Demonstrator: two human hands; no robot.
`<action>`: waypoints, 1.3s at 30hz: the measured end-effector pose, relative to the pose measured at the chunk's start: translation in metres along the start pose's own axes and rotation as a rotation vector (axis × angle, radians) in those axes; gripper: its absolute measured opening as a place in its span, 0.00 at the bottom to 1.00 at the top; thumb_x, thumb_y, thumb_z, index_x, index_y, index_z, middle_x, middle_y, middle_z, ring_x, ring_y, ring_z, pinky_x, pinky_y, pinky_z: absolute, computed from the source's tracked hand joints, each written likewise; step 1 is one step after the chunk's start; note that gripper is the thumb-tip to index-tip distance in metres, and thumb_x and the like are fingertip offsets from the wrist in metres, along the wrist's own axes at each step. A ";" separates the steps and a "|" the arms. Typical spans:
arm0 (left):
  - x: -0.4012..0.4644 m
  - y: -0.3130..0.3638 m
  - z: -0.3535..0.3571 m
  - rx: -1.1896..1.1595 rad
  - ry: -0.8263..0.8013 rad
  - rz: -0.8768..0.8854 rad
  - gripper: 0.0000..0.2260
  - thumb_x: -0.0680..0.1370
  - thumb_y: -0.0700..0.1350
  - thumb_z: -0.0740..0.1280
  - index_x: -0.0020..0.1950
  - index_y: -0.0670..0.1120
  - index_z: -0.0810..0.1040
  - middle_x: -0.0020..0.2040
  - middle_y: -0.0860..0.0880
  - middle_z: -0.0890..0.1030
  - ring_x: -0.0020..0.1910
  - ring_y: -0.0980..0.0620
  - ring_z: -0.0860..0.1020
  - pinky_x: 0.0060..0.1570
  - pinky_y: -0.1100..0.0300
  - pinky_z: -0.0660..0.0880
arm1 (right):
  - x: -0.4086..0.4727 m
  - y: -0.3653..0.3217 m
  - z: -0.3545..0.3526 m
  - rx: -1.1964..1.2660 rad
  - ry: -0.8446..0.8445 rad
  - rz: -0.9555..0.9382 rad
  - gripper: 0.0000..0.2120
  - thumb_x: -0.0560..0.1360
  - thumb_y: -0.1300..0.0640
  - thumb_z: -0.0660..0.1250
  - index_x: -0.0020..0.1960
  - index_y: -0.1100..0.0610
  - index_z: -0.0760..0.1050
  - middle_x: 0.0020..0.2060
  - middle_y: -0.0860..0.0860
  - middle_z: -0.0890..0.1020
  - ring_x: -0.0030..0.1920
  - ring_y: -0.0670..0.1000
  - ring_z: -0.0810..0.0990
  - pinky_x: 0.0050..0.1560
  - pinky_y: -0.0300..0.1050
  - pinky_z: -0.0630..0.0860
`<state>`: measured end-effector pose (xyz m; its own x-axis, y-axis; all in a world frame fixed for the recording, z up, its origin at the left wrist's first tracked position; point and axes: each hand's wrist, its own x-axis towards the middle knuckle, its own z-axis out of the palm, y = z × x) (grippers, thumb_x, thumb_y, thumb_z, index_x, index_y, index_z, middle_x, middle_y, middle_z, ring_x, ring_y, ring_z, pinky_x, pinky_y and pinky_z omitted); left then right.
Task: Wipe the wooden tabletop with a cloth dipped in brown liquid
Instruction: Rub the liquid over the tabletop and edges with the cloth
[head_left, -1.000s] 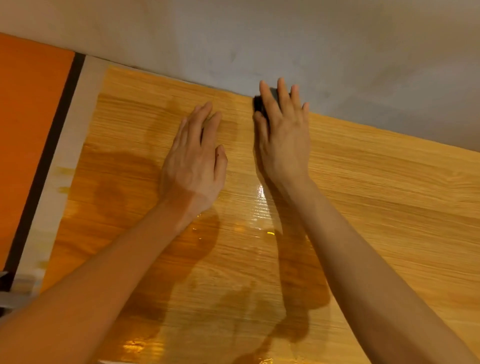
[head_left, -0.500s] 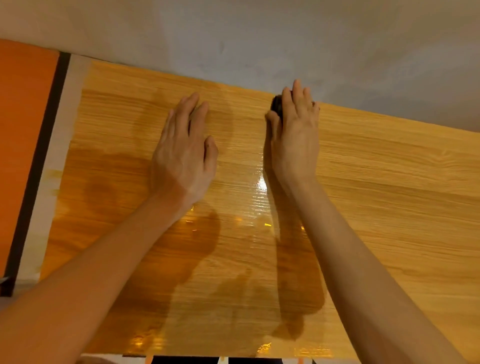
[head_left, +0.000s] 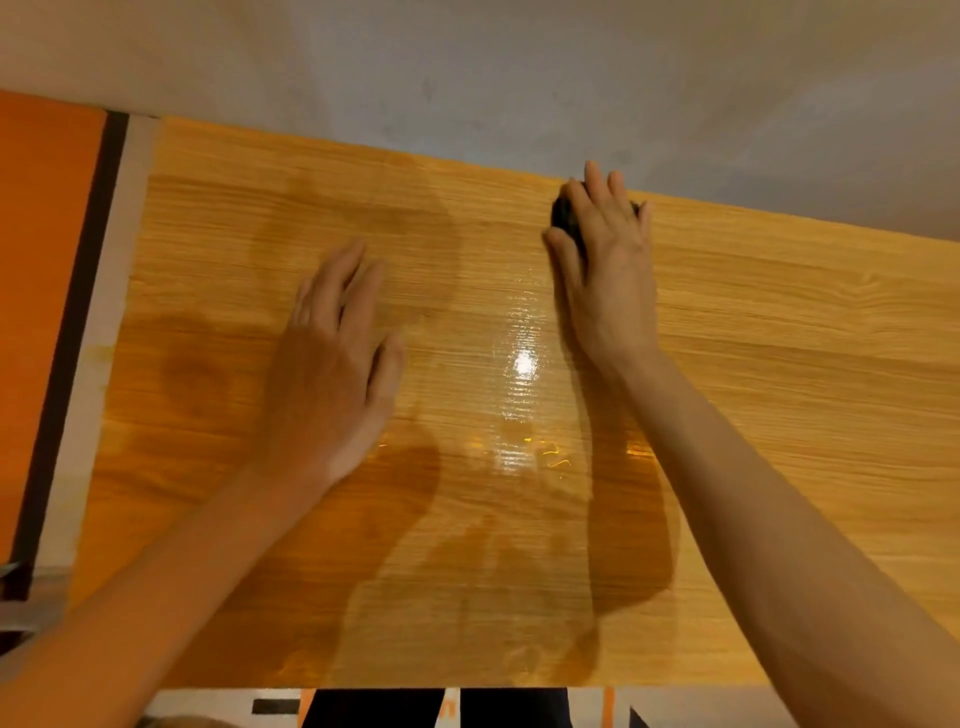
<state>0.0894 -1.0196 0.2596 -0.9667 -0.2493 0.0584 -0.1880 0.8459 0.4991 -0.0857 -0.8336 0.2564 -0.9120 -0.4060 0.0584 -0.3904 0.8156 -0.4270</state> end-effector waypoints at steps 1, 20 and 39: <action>-0.017 0.002 -0.002 0.002 -0.019 -0.005 0.24 0.83 0.45 0.59 0.77 0.37 0.64 0.78 0.37 0.63 0.78 0.40 0.61 0.74 0.37 0.62 | -0.001 0.000 0.000 -0.001 0.012 -0.005 0.22 0.82 0.51 0.57 0.74 0.58 0.66 0.76 0.55 0.62 0.78 0.56 0.55 0.76 0.52 0.44; -0.049 -0.001 0.006 0.094 -0.011 0.023 0.25 0.84 0.47 0.55 0.79 0.37 0.60 0.80 0.38 0.59 0.80 0.42 0.56 0.80 0.47 0.51 | -0.094 -0.010 -0.011 0.039 0.137 0.382 0.25 0.81 0.52 0.55 0.75 0.61 0.63 0.76 0.57 0.61 0.77 0.58 0.55 0.77 0.55 0.46; -0.047 -0.001 0.007 0.140 -0.035 -0.014 0.26 0.84 0.50 0.53 0.81 0.40 0.59 0.81 0.42 0.58 0.81 0.45 0.56 0.81 0.52 0.49 | -0.160 -0.112 0.029 0.027 -0.009 0.071 0.22 0.84 0.52 0.50 0.75 0.59 0.64 0.76 0.54 0.62 0.78 0.54 0.54 0.78 0.55 0.48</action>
<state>0.1340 -1.0055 0.2501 -0.9689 -0.2467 0.0208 -0.2213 0.9008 0.3737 0.1079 -0.8715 0.2685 -0.9359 -0.3518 0.0189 -0.3215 0.8308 -0.4543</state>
